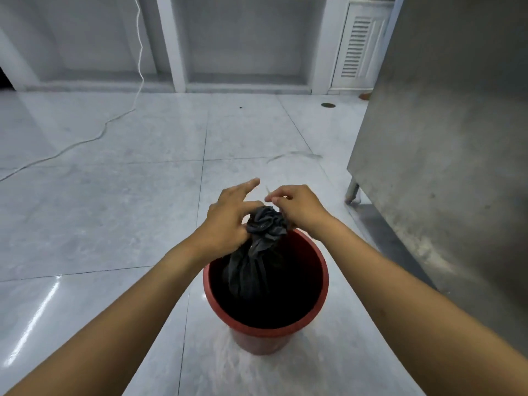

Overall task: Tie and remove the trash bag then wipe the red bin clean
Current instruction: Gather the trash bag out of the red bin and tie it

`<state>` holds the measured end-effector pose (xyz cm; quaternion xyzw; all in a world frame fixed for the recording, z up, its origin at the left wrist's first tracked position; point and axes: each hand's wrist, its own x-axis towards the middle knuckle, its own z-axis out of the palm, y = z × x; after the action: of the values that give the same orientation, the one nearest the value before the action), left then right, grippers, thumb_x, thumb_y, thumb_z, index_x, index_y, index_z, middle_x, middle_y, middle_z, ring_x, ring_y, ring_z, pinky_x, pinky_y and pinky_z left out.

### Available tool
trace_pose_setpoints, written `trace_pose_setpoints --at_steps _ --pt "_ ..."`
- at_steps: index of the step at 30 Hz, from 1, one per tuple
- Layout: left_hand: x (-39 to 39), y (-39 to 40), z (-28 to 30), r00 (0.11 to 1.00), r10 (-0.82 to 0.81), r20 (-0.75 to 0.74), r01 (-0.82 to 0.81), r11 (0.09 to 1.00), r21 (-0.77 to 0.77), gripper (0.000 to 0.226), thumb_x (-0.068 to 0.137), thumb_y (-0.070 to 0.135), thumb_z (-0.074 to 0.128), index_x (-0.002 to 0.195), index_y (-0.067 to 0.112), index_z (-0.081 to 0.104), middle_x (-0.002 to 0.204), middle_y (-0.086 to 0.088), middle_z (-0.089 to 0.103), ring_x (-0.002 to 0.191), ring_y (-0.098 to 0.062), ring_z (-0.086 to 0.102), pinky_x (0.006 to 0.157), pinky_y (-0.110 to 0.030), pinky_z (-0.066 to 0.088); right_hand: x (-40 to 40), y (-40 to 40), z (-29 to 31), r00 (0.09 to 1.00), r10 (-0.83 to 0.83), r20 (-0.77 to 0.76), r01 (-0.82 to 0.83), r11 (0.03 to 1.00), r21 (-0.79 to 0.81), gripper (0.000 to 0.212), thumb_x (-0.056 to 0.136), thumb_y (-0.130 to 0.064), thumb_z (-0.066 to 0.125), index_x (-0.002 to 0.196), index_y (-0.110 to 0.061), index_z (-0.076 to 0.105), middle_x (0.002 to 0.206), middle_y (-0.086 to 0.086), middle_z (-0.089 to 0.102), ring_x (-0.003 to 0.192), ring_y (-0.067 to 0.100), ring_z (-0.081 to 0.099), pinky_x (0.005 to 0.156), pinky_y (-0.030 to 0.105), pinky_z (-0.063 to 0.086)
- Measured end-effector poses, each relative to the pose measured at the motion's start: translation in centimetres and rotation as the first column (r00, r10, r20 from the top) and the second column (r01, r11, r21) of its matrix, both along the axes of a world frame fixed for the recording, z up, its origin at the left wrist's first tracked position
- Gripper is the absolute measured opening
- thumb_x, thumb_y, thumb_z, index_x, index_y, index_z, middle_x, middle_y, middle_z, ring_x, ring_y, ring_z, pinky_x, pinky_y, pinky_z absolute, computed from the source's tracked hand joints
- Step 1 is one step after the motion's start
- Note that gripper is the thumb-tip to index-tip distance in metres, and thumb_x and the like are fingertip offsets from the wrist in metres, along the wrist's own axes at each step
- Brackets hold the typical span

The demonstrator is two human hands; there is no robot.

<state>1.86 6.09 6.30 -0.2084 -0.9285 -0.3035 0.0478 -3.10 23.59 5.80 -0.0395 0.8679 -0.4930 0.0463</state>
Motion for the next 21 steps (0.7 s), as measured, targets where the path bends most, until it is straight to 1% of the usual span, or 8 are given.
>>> trace_pose_setpoints --at_steps 2,3,5,6,8,11,14,21 --pt "-0.1 -0.2 -0.1 0.998 0.034 -0.055 -0.044 0.98 -0.193 0.041 0.092 0.019 0.059 0.127 0.042 0.058 0.162 0.003 0.016 0.149 -0.018 0.003 0.115 -0.048 0.01 0.9 -1.2 0.6 0.983 0.178 -0.04 -0.176 0.983 0.057 0.016 0.093 -0.017 0.058 0.093 -0.015 0.074 0.084 0.011 0.071 0.078 0.027 0.066 0.074 0.039 0.053" --pt "0.0 -0.4 0.0 0.998 0.042 -0.036 -0.049 0.971 -0.232 0.048 0.094 0.021 0.056 0.134 0.047 0.05 0.162 0.004 0.019 0.149 -0.019 0.005 0.115 -0.051 0.008 1.2 -1.5 0.9 0.974 0.226 -0.028 -0.225 0.974 0.02 0.016 0.092 -0.017 0.058 0.092 -0.012 0.073 0.087 0.016 0.072 0.078 0.031 0.066 0.074 0.042 0.053" --pt "0.4 -0.6 0.2 0.999 0.042 0.021 -0.037 0.982 -0.183 0.052 0.093 0.023 0.051 0.12 0.067 0.043 0.142 0.009 0.049 0.138 -0.022 0.032 0.112 -0.058 0.013 1.6 -1.4 1.3 0.96 0.278 0.019 -0.277 0.96 -0.041 0.017 0.093 -0.012 0.055 0.087 -0.01 0.071 0.072 0.013 0.07 0.06 0.029 0.058 0.056 0.034 0.047" --pt "0.6 -0.8 0.3 0.999 0.043 0.022 -0.04 0.988 -0.148 0.049 0.091 0.023 0.049 0.104 0.07 0.044 0.117 0.013 0.061 0.12 -0.02 0.047 0.108 -0.059 0.019 1.7 -1.2 1.4 0.957 0.287 0.049 -0.285 0.958 -0.034 0.02 0.093 -0.01 0.053 0.083 -0.012 0.07 0.058 0.003 0.064 0.05 0.02 0.05 0.047 0.025 0.04" --pt "0.9 -1.3 0.2 0.997 0.066 -0.035 -0.071 0.984 -0.162 0.032 0.087 0.024 0.045 0.096 0.055 0.047 0.089 0.012 0.058 0.096 -0.016 0.052 0.103 -0.052 0.025 1.8 -0.5 1.5 0.957 0.275 0.091 -0.277 0.961 0.006 0.024 0.094 -0.009 0.052 0.077 -0.017 0.068 0.043 -0.013 0.05 0.037 0.006 0.037 0.038 0.016 0.026" --pt "0.6 -1.8 -0.2 0.998 0.051 -0.028 -0.053 0.996 -0.067 0.015 0.084 0.025 0.042 0.094 0.035 0.047 0.082 0.007 0.057 0.08 -0.016 0.053 0.082 -0.04 0.042 1.7 0.6 1.7 0.974 0.207 0.091 -0.212 0.976 0.053 0.021 0.095 -0.017 0.055 0.078 -0.019 0.067 0.041 -0.014 0.045 0.027 0.001 0.03 0.033 0.008 0.02" --pt "0.3 -1.9 -0.4 0.996 0.068 0.057 -0.073 0.994 0.08 0.016 0.09 0.012 0.046 0.1 0.024 0.049 0.08 0.003 0.062 0.073 -0.021 0.055 0.065 -0.031 0.043 1.4 1.4 1.5 0.979 0.176 0.107 -0.177 0.984 -0.001 0.019 0.095 -0.024 0.059 0.079 -0.019 0.069 0.049 -0.008 0.038 0.032 0.007 0.024 0.037 0.012 0.018" --pt "0.2 -1.5 -0.9 0.964 0.048 0.262 -0.136 0.935 0.329 0.025 0.084 0.043 0.05 0.108 0.038 0.051 0.098 0.017 0.065 0.092 0.0 0.06 0.075 -0.022 0.045 0.9 1.7 1.3 0.96 0.229 0.164 -0.23 0.973 -0.013 0.028 0.096 -0.022 0.052 0.077 -0.03 0.07 0.047 -0.006 0.03 0.04 0.014 0.017 0.042 0.018 0.017"
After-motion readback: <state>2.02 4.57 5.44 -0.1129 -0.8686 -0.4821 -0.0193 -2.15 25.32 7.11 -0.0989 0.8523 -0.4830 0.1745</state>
